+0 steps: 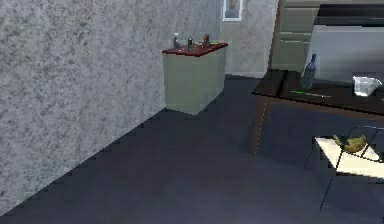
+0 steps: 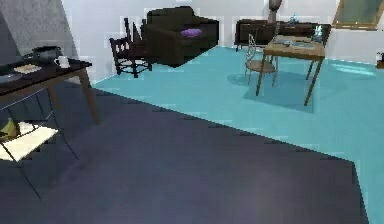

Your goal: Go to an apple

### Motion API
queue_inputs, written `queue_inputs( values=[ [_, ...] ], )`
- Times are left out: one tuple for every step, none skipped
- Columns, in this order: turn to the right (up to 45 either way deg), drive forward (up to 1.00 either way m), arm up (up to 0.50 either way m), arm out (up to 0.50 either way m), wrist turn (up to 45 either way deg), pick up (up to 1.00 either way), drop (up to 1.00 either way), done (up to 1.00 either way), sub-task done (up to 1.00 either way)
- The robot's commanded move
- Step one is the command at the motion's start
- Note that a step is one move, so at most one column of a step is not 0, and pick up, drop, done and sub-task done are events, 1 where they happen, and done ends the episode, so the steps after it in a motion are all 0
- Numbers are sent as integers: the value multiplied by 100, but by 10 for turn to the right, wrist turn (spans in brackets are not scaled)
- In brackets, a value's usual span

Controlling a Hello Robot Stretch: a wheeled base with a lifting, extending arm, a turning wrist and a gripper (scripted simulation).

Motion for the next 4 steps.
queue_inputs(
  values=[
    [-30,0,0,0,0,0,0,0,0],
    [0,100,0,0,0,0,0,0,0],
    [0,95,0,0,0,0,0,0,0],
    [450,0,0,0,0,0,0,0,0]
  ],
)
